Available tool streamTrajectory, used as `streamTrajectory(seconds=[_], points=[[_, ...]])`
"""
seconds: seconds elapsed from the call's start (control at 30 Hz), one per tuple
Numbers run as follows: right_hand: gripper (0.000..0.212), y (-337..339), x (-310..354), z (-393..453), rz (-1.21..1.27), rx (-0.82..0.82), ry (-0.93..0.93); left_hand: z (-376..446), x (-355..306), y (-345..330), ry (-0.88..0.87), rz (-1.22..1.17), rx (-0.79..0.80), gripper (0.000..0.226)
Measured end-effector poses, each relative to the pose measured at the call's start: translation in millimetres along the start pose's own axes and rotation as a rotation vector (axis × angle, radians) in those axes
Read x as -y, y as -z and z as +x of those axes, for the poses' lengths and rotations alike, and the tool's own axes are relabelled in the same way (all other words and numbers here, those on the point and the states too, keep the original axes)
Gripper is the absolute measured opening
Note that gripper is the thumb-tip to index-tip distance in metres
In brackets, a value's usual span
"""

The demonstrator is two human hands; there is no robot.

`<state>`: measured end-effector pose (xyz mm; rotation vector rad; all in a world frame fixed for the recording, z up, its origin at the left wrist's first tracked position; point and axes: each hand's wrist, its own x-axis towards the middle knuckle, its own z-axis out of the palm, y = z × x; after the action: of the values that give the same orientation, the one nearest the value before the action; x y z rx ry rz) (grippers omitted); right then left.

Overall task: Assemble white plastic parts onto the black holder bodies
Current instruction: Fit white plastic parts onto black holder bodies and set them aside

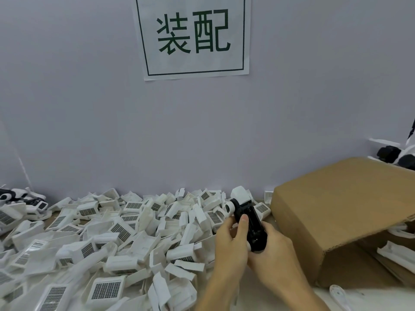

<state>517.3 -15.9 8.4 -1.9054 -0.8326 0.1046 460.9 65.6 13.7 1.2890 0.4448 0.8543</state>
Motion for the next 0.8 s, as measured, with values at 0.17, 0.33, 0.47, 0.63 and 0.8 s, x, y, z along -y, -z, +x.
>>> streamTrajectory(seconds=[0.17, 0.33, 0.47, 0.63, 0.8], points=[[0.030, 3.8, 7.1, -4.7, 0.031, -0.056, 0.075, 0.6, -1.4, -0.1, 0.007, -0.074, 0.014, 0.019], [0.028, 3.0, 10.1, -3.0, 0.022, -0.100, 0.088, 1.2, 2.1, -1.1, -0.009, -0.070, 0.033, 0.022], [0.021, 2.5, 6.4, -2.6, 0.034, -0.069, 0.094, 2.3, 5.0, 0.6, -0.030, -0.053, 0.049, 0.023], [0.025, 1.3, -0.6, -0.9, 0.125, 0.047, 0.096, 3.8, 8.0, 1.5, -0.030, -0.022, 0.010, 0.020], [0.064, -0.7, -5.1, 3.3, 0.255, 0.073, 0.073, 5.6, 11.4, 2.2, -0.042, -0.015, 0.031, 0.019]])
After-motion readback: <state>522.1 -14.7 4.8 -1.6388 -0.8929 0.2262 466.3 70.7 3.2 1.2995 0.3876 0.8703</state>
